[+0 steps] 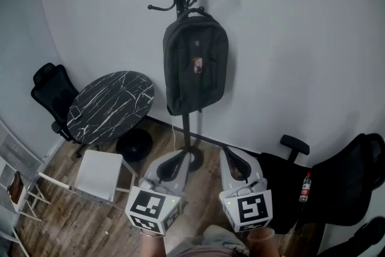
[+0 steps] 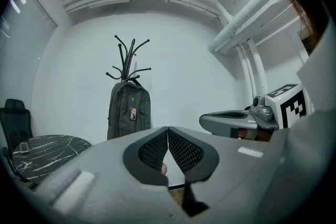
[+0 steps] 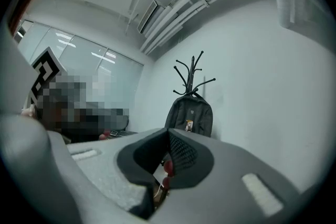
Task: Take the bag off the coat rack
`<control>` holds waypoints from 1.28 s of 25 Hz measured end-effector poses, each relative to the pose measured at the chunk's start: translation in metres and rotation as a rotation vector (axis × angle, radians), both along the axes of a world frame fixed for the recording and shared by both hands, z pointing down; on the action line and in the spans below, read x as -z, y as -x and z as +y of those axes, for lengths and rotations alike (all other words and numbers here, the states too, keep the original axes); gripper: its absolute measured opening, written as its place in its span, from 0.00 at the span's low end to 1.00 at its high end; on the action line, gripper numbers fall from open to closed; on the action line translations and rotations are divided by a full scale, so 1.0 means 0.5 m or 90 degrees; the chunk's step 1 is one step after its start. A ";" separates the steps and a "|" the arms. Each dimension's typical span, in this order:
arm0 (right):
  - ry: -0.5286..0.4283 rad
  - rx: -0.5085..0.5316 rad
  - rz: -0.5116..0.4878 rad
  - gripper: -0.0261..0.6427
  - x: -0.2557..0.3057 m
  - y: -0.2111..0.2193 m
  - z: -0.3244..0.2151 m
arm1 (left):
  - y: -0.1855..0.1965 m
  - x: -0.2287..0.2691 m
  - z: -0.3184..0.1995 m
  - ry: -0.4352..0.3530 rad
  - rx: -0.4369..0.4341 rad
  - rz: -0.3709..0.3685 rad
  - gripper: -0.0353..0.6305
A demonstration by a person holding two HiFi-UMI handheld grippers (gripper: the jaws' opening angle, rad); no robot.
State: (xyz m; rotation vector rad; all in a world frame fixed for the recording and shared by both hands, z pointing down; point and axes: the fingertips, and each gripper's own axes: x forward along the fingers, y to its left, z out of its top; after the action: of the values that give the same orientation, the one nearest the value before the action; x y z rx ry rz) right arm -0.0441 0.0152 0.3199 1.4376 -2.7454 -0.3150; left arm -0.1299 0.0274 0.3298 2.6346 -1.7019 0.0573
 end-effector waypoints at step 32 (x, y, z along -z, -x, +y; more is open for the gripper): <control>0.054 0.032 -0.034 0.04 0.007 0.005 -0.320 | 0.052 0.026 -0.322 0.006 0.043 0.000 0.07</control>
State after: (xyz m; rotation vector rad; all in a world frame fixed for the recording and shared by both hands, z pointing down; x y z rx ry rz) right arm -0.0466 -0.1449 0.3163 1.3796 -2.8030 -0.1625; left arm -0.1559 -0.1336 0.3168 2.5673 -1.7847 0.0653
